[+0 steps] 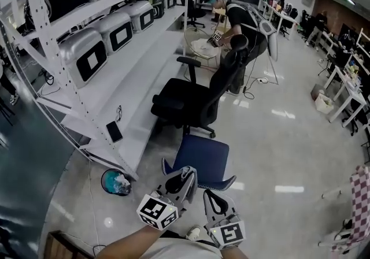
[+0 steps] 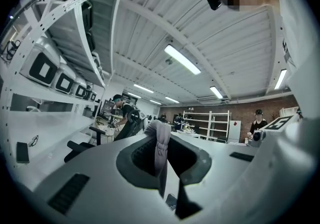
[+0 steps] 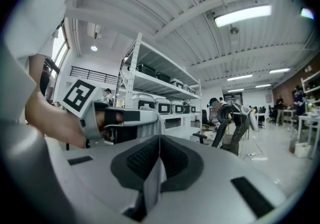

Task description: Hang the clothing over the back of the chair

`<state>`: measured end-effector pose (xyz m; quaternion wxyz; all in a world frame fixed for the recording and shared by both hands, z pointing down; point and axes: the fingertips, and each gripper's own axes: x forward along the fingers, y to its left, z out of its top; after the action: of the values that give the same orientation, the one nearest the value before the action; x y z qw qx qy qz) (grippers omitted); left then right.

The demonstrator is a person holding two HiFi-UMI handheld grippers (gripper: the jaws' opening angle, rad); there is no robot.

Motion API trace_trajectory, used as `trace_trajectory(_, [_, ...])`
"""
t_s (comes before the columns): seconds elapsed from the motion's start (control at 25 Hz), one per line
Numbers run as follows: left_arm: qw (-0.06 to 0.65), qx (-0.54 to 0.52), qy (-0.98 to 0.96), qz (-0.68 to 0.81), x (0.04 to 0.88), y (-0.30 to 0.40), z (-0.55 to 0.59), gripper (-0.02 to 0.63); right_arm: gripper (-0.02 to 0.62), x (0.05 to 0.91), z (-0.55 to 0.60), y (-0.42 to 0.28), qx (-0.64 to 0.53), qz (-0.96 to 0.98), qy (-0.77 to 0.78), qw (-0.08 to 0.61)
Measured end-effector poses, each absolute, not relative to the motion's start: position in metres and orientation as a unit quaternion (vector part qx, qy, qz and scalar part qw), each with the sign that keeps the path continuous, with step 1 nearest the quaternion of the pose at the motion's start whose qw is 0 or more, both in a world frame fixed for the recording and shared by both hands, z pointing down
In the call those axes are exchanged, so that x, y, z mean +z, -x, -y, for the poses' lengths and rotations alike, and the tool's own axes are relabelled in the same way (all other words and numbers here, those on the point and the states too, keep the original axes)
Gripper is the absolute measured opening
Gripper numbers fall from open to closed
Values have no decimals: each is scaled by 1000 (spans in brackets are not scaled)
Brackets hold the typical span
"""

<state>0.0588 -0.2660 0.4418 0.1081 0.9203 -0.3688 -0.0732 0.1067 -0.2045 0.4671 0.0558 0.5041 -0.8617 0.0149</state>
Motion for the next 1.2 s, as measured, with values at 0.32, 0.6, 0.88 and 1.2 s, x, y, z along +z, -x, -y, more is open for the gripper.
trace_trajectory(0.32, [106,-66,-924,360,438,-72,321,29,17,464,220,-106,6,861,-504,66])
trace_trajectory(0.6, [69,-81,-926,361,407,-80,372,29,18,469,234,-103,8,865,-498,68])
trace_trajectory(0.88, [47,-78,-923,374,397,-89,416,29,17,475,247,-108,16,863,-500,72])
trace_trajectory(1.2, [49,-2,-930,363,470,-122,413,29,18,491,263,-118,34,855,-511,87])
